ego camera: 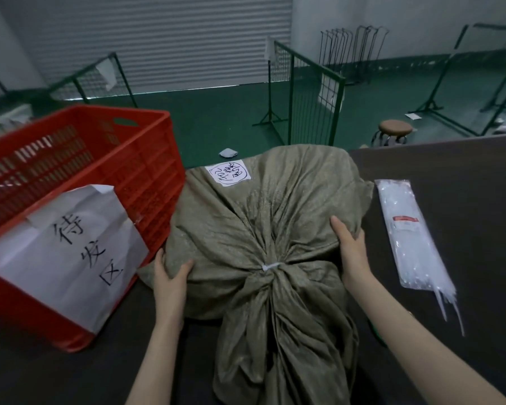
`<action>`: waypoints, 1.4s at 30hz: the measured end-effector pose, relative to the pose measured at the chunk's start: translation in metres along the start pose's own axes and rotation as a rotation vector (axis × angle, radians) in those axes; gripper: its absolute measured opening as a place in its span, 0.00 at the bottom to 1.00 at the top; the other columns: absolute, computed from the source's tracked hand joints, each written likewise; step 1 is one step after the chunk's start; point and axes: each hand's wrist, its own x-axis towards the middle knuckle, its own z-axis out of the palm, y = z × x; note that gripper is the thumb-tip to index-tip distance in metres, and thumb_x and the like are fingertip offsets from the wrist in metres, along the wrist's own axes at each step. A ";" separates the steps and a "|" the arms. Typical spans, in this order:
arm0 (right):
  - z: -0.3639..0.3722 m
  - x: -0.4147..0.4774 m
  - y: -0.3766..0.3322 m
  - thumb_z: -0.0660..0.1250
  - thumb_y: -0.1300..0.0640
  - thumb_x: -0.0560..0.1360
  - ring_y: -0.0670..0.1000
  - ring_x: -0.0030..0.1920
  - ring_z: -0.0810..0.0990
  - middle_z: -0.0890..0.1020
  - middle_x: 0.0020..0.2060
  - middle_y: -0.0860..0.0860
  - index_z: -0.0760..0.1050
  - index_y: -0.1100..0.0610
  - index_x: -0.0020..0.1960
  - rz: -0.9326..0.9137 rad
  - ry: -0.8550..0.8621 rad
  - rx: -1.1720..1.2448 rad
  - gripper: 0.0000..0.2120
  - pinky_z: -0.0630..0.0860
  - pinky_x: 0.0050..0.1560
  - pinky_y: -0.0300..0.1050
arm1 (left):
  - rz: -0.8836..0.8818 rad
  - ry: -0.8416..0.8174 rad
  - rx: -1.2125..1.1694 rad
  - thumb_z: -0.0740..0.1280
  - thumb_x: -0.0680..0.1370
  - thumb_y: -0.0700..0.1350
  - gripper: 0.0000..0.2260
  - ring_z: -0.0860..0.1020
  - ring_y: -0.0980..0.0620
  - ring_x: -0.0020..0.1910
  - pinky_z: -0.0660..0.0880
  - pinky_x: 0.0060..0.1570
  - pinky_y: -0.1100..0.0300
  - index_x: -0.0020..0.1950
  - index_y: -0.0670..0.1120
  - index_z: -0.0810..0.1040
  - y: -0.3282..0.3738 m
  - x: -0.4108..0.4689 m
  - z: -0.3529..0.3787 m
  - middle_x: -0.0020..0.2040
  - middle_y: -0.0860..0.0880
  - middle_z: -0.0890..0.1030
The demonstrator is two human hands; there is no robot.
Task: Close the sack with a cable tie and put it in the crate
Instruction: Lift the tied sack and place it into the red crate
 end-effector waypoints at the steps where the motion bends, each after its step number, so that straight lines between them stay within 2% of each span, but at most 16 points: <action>1: 0.000 0.002 0.003 0.75 0.46 0.65 0.52 0.61 0.77 0.77 0.63 0.52 0.66 0.53 0.71 0.029 -0.023 0.042 0.39 0.71 0.68 0.54 | -0.042 -0.006 -0.046 0.70 0.74 0.49 0.32 0.68 0.48 0.69 0.65 0.69 0.49 0.75 0.54 0.60 -0.002 0.001 -0.001 0.72 0.49 0.67; 4: -0.001 0.006 0.005 0.73 0.50 0.69 0.52 0.57 0.79 0.80 0.60 0.52 0.71 0.52 0.68 0.064 -0.064 0.096 0.29 0.74 0.60 0.48 | -0.204 -0.068 -0.224 0.72 0.72 0.52 0.29 0.75 0.48 0.61 0.70 0.64 0.48 0.72 0.54 0.67 -0.007 0.000 -0.003 0.67 0.49 0.74; 7: -0.003 0.005 0.009 0.73 0.50 0.69 0.53 0.57 0.80 0.80 0.60 0.52 0.71 0.52 0.68 0.084 -0.069 0.107 0.29 0.74 0.58 0.48 | -0.246 -0.086 -0.290 0.71 0.73 0.50 0.23 0.77 0.50 0.56 0.72 0.62 0.50 0.67 0.53 0.71 -0.009 -0.003 -0.001 0.60 0.49 0.77; 9: -0.004 0.003 0.012 0.73 0.49 0.69 0.53 0.58 0.80 0.81 0.60 0.51 0.70 0.52 0.69 0.091 -0.072 0.110 0.30 0.74 0.59 0.49 | -0.252 -0.087 -0.287 0.71 0.73 0.52 0.24 0.76 0.48 0.59 0.71 0.64 0.48 0.67 0.53 0.71 -0.010 -0.002 -0.001 0.61 0.49 0.77; 12: -0.006 0.000 0.013 0.73 0.48 0.70 0.53 0.58 0.79 0.80 0.60 0.51 0.69 0.51 0.70 0.098 -0.072 0.120 0.31 0.74 0.60 0.49 | -0.316 -0.086 -0.291 0.71 0.71 0.57 0.30 0.75 0.47 0.59 0.71 0.63 0.45 0.71 0.54 0.67 -0.009 -0.003 -0.002 0.65 0.48 0.74; 16: -0.006 -0.004 0.017 0.74 0.46 0.68 0.53 0.58 0.79 0.79 0.61 0.50 0.67 0.50 0.71 0.098 -0.070 0.119 0.34 0.74 0.59 0.49 | -0.402 -0.121 -0.328 0.69 0.72 0.59 0.29 0.75 0.45 0.54 0.75 0.48 0.46 0.71 0.54 0.65 -0.009 -0.007 -0.003 0.61 0.47 0.75; 18: -0.006 -0.006 0.017 0.74 0.46 0.68 0.53 0.58 0.79 0.79 0.61 0.51 0.66 0.51 0.72 0.088 -0.056 0.117 0.36 0.74 0.58 0.49 | -0.367 -0.115 -0.379 0.69 0.73 0.56 0.28 0.76 0.46 0.53 0.77 0.47 0.47 0.71 0.51 0.67 -0.008 -0.010 -0.002 0.61 0.47 0.76; 22: -0.010 -0.010 0.017 0.75 0.47 0.67 0.54 0.58 0.79 0.79 0.62 0.52 0.67 0.51 0.71 0.074 -0.047 0.129 0.36 0.75 0.57 0.48 | -0.282 -0.063 -0.426 0.69 0.75 0.51 0.27 0.75 0.49 0.53 0.73 0.47 0.56 0.72 0.46 0.66 -0.009 -0.021 -0.001 0.60 0.48 0.76; 25: -0.015 -0.015 0.019 0.73 0.48 0.69 0.54 0.58 0.79 0.79 0.61 0.52 0.70 0.50 0.68 0.061 -0.042 0.142 0.29 0.74 0.62 0.52 | -0.253 -0.086 -0.447 0.69 0.75 0.50 0.26 0.78 0.48 0.55 0.75 0.53 0.53 0.71 0.45 0.68 -0.011 -0.026 -0.006 0.61 0.46 0.78; 27: -0.019 -0.017 0.020 0.73 0.50 0.70 0.55 0.58 0.80 0.80 0.60 0.53 0.71 0.49 0.65 0.053 -0.041 0.165 0.25 0.73 0.65 0.55 | -0.230 -0.098 -0.452 0.69 0.75 0.48 0.25 0.79 0.49 0.55 0.75 0.55 0.52 0.70 0.43 0.69 -0.011 -0.031 -0.010 0.58 0.46 0.79; 32: -0.024 -0.022 0.019 0.74 0.51 0.68 0.55 0.58 0.80 0.79 0.61 0.54 0.68 0.52 0.70 0.035 -0.013 0.215 0.32 0.74 0.64 0.56 | -0.176 -0.111 -0.452 0.67 0.76 0.46 0.21 0.79 0.49 0.56 0.76 0.53 0.53 0.67 0.42 0.73 -0.013 -0.040 -0.015 0.60 0.45 0.80; 35: -0.026 -0.027 0.018 0.76 0.47 0.61 0.54 0.59 0.79 0.79 0.62 0.52 0.67 0.51 0.72 0.022 0.001 0.235 0.41 0.74 0.65 0.55 | -0.134 -0.111 -0.455 0.67 0.77 0.46 0.20 0.79 0.48 0.57 0.77 0.53 0.52 0.67 0.42 0.73 -0.011 -0.044 -0.015 0.59 0.46 0.80; 38: -0.028 -0.031 0.013 0.76 0.48 0.61 0.53 0.59 0.79 0.79 0.61 0.51 0.69 0.50 0.70 -0.019 0.012 0.276 0.39 0.73 0.66 0.56 | -0.089 -0.116 -0.454 0.66 0.77 0.45 0.19 0.79 0.50 0.56 0.75 0.58 0.49 0.67 0.43 0.74 -0.003 -0.048 -0.014 0.57 0.48 0.81; 40: -0.029 -0.032 0.009 0.75 0.49 0.62 0.53 0.59 0.80 0.80 0.60 0.50 0.70 0.50 0.69 -0.053 0.011 0.303 0.36 0.73 0.66 0.55 | -0.057 -0.118 -0.460 0.66 0.77 0.45 0.18 0.79 0.52 0.55 0.76 0.57 0.50 0.67 0.43 0.74 0.002 -0.050 -0.014 0.56 0.50 0.81; 42: -0.029 -0.032 0.003 0.76 0.48 0.61 0.52 0.59 0.80 0.80 0.60 0.50 0.71 0.51 0.68 -0.084 0.012 0.331 0.37 0.73 0.65 0.54 | -0.014 -0.117 -0.465 0.65 0.77 0.45 0.17 0.80 0.52 0.56 0.76 0.57 0.51 0.66 0.44 0.75 0.008 -0.054 -0.012 0.56 0.50 0.82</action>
